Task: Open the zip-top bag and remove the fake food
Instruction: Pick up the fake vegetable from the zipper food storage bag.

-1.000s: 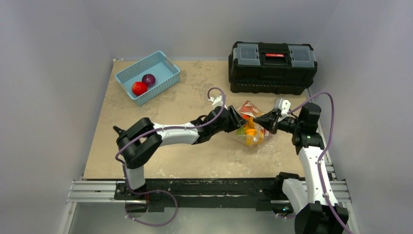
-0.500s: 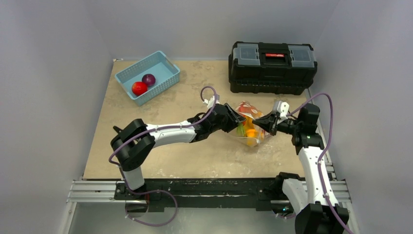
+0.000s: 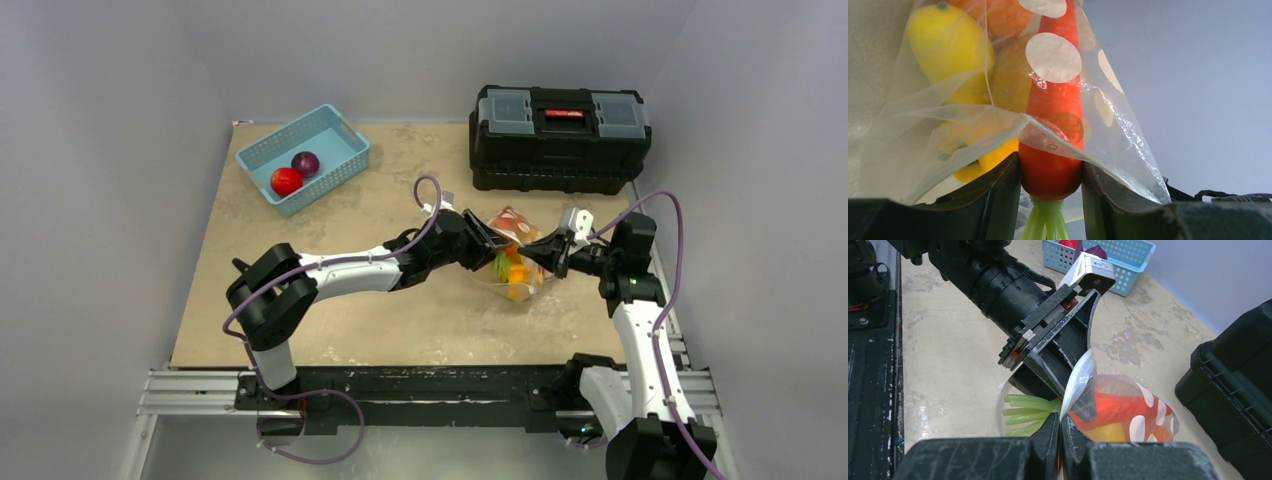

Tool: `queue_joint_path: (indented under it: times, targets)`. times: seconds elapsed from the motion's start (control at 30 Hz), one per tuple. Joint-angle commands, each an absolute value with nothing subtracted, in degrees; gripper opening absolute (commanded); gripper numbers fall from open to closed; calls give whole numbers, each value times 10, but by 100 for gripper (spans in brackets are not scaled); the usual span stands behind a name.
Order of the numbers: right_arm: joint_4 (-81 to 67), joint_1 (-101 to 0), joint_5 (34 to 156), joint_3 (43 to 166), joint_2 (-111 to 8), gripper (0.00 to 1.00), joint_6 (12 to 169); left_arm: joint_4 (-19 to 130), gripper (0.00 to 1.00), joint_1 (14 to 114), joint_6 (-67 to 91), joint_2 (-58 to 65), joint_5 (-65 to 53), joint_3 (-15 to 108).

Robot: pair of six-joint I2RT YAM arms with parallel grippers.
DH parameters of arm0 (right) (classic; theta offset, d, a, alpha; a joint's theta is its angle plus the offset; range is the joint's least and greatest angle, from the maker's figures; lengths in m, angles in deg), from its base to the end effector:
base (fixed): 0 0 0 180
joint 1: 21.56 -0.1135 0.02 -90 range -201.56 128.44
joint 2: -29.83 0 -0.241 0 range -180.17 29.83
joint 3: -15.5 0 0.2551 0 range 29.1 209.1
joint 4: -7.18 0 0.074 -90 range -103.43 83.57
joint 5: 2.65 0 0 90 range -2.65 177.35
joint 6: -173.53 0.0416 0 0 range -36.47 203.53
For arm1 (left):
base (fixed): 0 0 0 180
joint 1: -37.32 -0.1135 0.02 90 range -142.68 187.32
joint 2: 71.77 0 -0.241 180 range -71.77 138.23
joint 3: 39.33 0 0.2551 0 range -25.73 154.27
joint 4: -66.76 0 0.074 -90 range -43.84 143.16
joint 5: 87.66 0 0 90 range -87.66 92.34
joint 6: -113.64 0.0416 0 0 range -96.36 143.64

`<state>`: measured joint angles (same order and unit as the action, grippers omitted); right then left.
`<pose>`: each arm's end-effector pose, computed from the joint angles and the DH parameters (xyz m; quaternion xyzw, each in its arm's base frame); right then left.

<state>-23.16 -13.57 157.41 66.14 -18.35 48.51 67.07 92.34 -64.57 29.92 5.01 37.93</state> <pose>0.1957 0.0120 0.2628 -0.4519 0.6128 0.3026 0.5733 0.2347 -0.3320 0.1968 -0.2518 0.8004 -0.5097 0.1900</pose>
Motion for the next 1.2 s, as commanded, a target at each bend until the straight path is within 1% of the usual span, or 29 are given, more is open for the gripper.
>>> queue_joint_path:
  times: [0.0, 0.57, 1.17]
  targets:
    - [-234, -138, 1584, 667, -175, 0, 474, 729, 0, 919, -665, 278, 5, 393]
    - [-231, -138, 1573, 667, -181, 0, 474, 777, 0, 920, -657, 239, -70, 313]
    - [-232, -138, 1570, 666, -182, 0, 472, 759, 0, 920, -595, 171, -127, 224]
